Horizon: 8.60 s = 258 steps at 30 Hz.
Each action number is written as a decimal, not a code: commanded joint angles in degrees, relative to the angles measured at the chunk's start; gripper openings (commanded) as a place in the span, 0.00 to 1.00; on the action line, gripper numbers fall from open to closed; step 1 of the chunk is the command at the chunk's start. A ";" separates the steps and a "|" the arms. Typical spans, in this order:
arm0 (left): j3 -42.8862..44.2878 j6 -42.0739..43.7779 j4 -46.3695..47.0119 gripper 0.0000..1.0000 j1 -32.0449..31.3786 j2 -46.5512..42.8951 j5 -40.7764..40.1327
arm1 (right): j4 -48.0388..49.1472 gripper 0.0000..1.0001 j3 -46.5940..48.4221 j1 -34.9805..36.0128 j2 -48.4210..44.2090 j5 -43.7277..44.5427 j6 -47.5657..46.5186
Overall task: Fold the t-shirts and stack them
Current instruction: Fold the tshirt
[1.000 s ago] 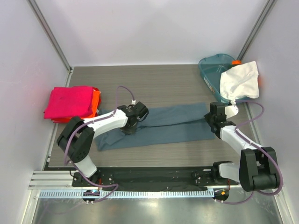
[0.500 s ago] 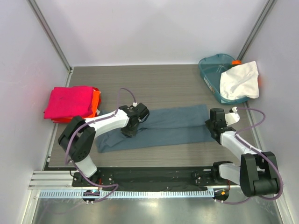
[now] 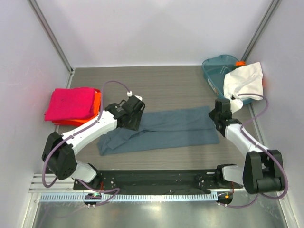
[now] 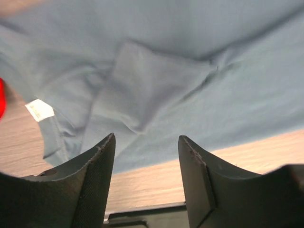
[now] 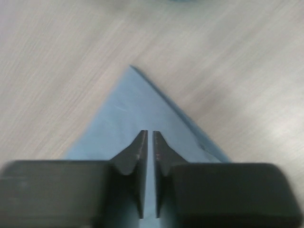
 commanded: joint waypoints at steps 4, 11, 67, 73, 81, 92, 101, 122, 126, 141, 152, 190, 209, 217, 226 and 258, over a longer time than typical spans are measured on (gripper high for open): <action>2.47 -3.68 2.15 0.50 5.85 -1.41 -3.43 | -1.37 0.01 12.84 -0.05 12.45 -3.96 -5.35; 0.97 -6.49 8.74 0.49 12.17 1.22 -3.08 | -2.43 0.01 18.48 0.12 22.56 -5.46 -4.65; 16.36 -10.71 19.38 0.18 27.83 26.55 0.08 | 3.44 0.45 19.73 2.66 15.47 -24.49 -15.02; 13.28 -8.96 17.36 0.24 27.83 18.37 3.23 | 10.32 0.49 25.49 12.59 21.34 -39.64 -15.81; 12.84 -6.67 15.43 0.21 27.83 20.56 7.20 | 4.43 0.49 40.97 26.48 36.89 -41.76 -19.50; 11.87 -5.96 17.62 0.16 29.85 26.45 7.29 | -6.46 0.49 57.24 34.48 52.11 -35.53 -24.42; 9.76 -4.65 20.26 0.14 29.85 28.29 7.29 | -9.46 0.41 61.91 37.12 57.74 -35.87 -24.69; 9.93 -3.42 19.91 0.13 31.34 31.20 4.21 | -6.65 0.09 47.77 37.12 45.35 -39.38 -23.03; 10.46 -3.42 19.47 0.13 31.61 31.46 4.21 | -1.57 0.20 40.75 37.21 43.24 -42.98 -20.83; 9.58 -4.56 19.73 0.14 31.52 27.94 8.25 | 3.03 0.52 36.23 36.60 36.56 -41.07 -21.70; 10.64 -7.11 17.27 0.17 31.34 24.08 8.95 | -6.64 0.52 53.72 36.33 48.41 -32.71 -23.63; 15.56 -5.35 11.82 0.18 29.76 31.11 2.72 | 2.58 0.08 30.55 36.51 36.65 -50.71 -19.42; 15.56 -7.11 7.44 0.21 29.59 22.50 4.39 | 11.63 0.58 33.25 37.56 35.32 -50.02 -15.02; 16.35 -7.81 5.06 0.23 28.88 21.61 9.30 | 22.78 0.63 41.77 37.65 47.61 -52.39 -7.30; 19.95 -6.67 3.39 0.23 28.44 28.64 11.86 | 31.75 0.63 47.58 38.18 57.64 -54.42 -3.07; 16.98 -6.67 1.63 0.24 28.35 21.98 8.25 | 28.50 0.51 16.73 48.11 28.76 -41.53 -5.40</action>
